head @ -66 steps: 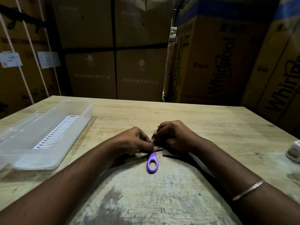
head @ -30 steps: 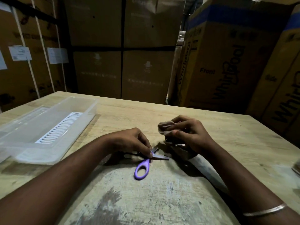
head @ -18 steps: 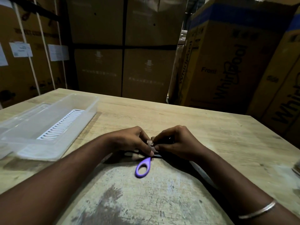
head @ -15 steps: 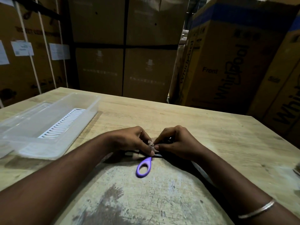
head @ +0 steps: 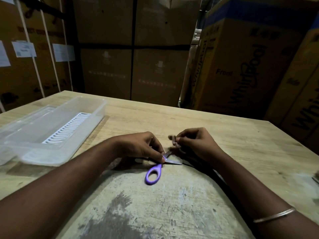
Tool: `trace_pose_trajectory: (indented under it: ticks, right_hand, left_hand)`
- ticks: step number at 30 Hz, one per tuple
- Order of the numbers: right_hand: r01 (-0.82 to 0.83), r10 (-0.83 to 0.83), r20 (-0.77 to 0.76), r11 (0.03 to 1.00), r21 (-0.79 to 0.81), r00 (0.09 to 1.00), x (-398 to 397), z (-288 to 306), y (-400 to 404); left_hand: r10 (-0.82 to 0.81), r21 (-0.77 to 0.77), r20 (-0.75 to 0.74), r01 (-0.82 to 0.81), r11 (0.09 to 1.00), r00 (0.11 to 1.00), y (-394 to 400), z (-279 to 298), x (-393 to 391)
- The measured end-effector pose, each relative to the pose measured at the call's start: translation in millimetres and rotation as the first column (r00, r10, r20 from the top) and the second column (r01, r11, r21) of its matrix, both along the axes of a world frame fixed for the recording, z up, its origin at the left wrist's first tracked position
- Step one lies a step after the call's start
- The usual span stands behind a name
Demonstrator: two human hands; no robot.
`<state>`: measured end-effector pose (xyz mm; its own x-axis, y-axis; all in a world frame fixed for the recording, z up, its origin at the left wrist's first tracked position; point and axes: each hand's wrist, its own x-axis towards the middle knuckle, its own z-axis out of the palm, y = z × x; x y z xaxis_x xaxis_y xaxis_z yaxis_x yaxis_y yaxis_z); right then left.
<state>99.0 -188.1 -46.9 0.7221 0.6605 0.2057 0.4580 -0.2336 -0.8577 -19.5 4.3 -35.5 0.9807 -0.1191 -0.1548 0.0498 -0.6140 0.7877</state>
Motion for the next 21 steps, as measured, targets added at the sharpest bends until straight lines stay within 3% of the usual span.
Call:
trace_pose_trajectory:
  ticks: [2,6,13,21]
  right_hand:
    - [-0.036,0.04,-0.076,0.998,0.058,0.996,-2.1,5.1,-2.9]
    - [-0.219,0.215,-0.045,0.969,-0.115,0.976,-9.1,10.9,-0.4]
    - [-0.207,0.228,0.031,0.926,-0.316,0.973,-11.9,19.2,11.0]
    - [-0.201,0.207,-0.013,0.931,-0.303,0.978,-8.4,21.3,5.1]
  left_hand:
    - [0.0,0.01,0.002,0.0,1.0,1.0,0.3,0.1,0.7]
    - [-0.018,0.014,0.017,0.018,1.0,1.0,2.7,-4.0,3.0]
    - [-0.017,-0.026,0.005,0.017,1.0,1.0,4.7,-8.2,4.5]
    - [-0.029,-0.045,0.004,0.029,0.999,1.0,4.7,-6.8,3.3]
